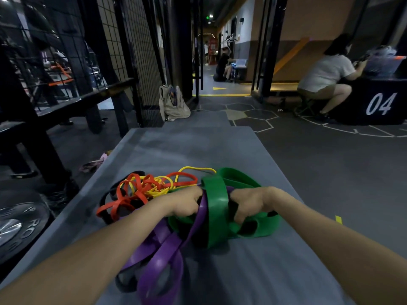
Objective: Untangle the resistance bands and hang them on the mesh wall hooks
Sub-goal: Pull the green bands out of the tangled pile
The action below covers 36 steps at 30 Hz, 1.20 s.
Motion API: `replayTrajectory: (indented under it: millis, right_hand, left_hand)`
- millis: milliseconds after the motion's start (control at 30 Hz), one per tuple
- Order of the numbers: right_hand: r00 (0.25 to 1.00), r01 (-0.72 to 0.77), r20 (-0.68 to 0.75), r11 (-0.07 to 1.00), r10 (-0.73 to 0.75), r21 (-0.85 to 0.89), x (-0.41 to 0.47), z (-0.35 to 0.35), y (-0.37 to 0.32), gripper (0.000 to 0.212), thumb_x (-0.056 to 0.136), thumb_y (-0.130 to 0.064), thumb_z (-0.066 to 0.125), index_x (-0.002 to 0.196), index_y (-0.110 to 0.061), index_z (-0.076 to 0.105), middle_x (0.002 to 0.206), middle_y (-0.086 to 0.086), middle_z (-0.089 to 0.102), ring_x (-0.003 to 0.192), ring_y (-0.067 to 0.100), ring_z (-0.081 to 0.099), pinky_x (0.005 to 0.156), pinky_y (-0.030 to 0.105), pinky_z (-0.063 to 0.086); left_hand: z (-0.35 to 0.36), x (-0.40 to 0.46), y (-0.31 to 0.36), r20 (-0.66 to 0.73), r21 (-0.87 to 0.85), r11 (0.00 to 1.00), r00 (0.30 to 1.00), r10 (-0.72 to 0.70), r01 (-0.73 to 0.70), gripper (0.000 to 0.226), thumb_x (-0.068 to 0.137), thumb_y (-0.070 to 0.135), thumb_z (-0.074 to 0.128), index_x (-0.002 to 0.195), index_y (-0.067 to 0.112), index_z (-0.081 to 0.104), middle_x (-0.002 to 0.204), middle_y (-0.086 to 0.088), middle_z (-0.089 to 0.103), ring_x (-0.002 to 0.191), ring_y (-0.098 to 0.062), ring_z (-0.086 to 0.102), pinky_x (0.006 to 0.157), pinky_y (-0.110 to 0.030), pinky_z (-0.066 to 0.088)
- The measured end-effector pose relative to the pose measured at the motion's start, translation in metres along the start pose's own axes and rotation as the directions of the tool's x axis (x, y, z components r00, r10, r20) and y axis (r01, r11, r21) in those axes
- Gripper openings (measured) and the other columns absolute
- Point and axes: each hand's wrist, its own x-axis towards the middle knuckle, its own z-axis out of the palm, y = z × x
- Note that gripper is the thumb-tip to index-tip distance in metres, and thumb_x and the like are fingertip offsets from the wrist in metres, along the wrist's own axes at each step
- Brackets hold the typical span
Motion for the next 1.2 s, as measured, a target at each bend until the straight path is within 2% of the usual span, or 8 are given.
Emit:
replayTrajectory:
  millis: [100,267,500,667,833,967,1067,1200]
  right_hand:
    - [0.994,0.072,-0.078,0.995,-0.077,-0.068,-0.008,0.000,0.003,0.033,0.071,-0.009,0.077,0.100,-0.020,0.066,0.080,-0.023,0.066,0.071,-0.008,0.057,0.065,0.003,0.043]
    - [0.976,0.040,-0.218,0.992,-0.012,0.124,-0.035,-0.015,0.014,0.008,0.071,-0.004,0.073,0.068,-0.011,0.071,0.076,0.007,0.073,0.064,0.010,0.064,0.069,0.024,0.053]
    - [0.682,0.370,-0.650,0.609,0.336,0.702,-0.082,-0.047,0.016,0.007,0.075,0.010,0.056,0.068,0.007,0.058,0.045,0.012,0.059,0.041,0.019,0.055,0.054,0.026,0.050]
    - [0.542,0.646,-0.599,0.164,0.589,0.746,-0.109,-0.071,0.017,0.007,0.088,0.002,0.048,0.082,0.001,0.051,0.083,0.019,0.057,0.057,0.022,0.054,0.041,0.020,0.047]
    - [0.393,0.704,-0.575,0.168,0.717,0.690,-0.128,-0.081,0.047,0.026,0.085,-0.010,0.055,0.111,-0.005,0.056,0.098,0.014,0.065,0.070,0.025,0.065,0.059,0.033,0.055]
    - [0.378,0.586,-0.559,0.276,0.738,0.761,-0.131,-0.081,0.050,0.039,0.082,-0.019,0.060,0.119,-0.008,0.057,0.109,0.014,0.065,0.091,0.032,0.064,0.084,0.048,0.053]
    - [0.428,0.545,-0.565,0.298,0.706,0.784,-0.121,-0.077,0.029,0.038,0.082,-0.019,0.061,0.118,-0.007,0.058,0.109,0.015,0.064,0.094,0.034,0.063,0.087,0.052,0.051]
    - [0.481,0.566,-0.577,0.269,0.660,0.779,-0.122,-0.082,0.002,0.034,0.084,-0.016,0.055,0.117,-0.007,0.058,0.108,0.017,0.066,0.091,0.034,0.065,0.084,0.053,0.052]
  left_hand:
    - [0.004,-0.004,0.006,-0.117,-0.357,0.934,0.992,-0.054,0.009,0.035,0.073,-0.018,0.045,0.093,0.000,0.067,0.086,-0.006,0.073,0.082,-0.018,0.068,0.066,-0.025,0.053]
    - [-0.004,-0.004,0.010,-0.202,-0.891,0.453,0.921,-0.333,-0.032,0.046,0.068,-0.027,0.027,0.069,-0.001,0.065,0.059,-0.016,0.056,0.052,-0.023,0.053,0.050,-0.022,0.039]
    - [-0.025,-0.017,0.010,-0.290,-0.589,0.757,0.800,-0.525,0.283,0.009,0.079,0.008,0.062,0.075,0.000,0.063,0.045,-0.007,0.048,0.039,-0.018,0.041,0.048,-0.029,0.035]
    - [-0.041,-0.038,0.020,-0.408,-0.085,0.851,0.761,-0.504,0.518,0.030,0.097,0.011,0.043,0.122,0.004,0.058,0.127,-0.014,0.060,0.116,-0.024,0.057,0.082,-0.024,0.041]
    - [-0.043,-0.056,0.001,-0.435,-0.163,0.753,0.638,-0.635,0.638,0.034,0.096,0.003,0.040,0.125,-0.001,0.055,0.132,-0.017,0.055,0.122,-0.028,0.052,0.095,-0.030,0.042]
    - [-0.043,-0.046,0.003,-0.611,-0.444,0.813,0.537,-0.582,0.376,0.029,0.091,0.013,0.052,0.107,-0.010,0.060,0.110,-0.029,0.061,0.103,-0.039,0.060,0.086,-0.041,0.051]
    - [-0.022,-0.042,0.071,-0.552,-0.415,0.910,0.797,-0.247,-0.005,0.051,0.086,0.027,0.066,0.122,-0.005,0.050,0.121,-0.011,0.055,0.115,-0.025,0.052,0.095,-0.033,0.041]
    - [0.031,-0.038,0.119,-0.078,-0.080,0.995,0.996,0.047,-0.053,0.096,0.066,0.042,0.081,0.142,0.011,0.031,0.139,0.003,0.041,0.128,-0.012,0.041,0.106,-0.022,0.032]
